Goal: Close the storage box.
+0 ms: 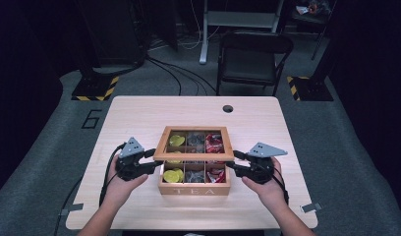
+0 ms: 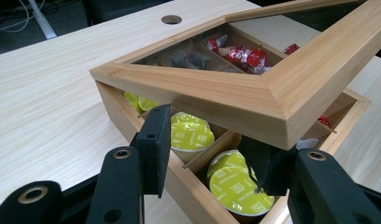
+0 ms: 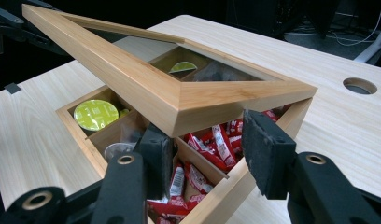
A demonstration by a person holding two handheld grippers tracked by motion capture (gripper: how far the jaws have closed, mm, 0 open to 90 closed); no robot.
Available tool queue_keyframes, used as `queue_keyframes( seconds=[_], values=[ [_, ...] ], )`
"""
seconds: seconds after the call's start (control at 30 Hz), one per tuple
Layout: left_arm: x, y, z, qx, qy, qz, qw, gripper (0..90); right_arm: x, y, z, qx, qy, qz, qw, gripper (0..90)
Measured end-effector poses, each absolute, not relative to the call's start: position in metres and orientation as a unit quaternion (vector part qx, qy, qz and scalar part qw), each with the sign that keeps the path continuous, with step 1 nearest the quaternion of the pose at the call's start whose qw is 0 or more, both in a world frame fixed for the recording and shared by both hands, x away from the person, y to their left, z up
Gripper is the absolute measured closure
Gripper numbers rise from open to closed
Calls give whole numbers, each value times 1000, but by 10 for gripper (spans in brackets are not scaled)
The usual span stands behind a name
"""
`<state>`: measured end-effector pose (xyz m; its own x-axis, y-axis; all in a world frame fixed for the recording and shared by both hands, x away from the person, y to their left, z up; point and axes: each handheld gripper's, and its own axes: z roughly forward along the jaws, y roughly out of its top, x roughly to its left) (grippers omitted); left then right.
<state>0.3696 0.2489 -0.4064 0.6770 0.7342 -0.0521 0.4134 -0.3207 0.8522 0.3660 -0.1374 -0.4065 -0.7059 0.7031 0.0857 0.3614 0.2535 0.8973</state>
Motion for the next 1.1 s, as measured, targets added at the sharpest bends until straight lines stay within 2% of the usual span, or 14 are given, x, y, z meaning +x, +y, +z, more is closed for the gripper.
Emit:
queue_keyframes(
  seconds=[0.8,1.1],
  values=[
    [348,249,-420,796,362,146,462,543,354,-137,-430,334,782,496,175,552],
    [345,246,-427,801,360,150,454,547,349,-137,-436,337,783,498,159,556]
  ],
)
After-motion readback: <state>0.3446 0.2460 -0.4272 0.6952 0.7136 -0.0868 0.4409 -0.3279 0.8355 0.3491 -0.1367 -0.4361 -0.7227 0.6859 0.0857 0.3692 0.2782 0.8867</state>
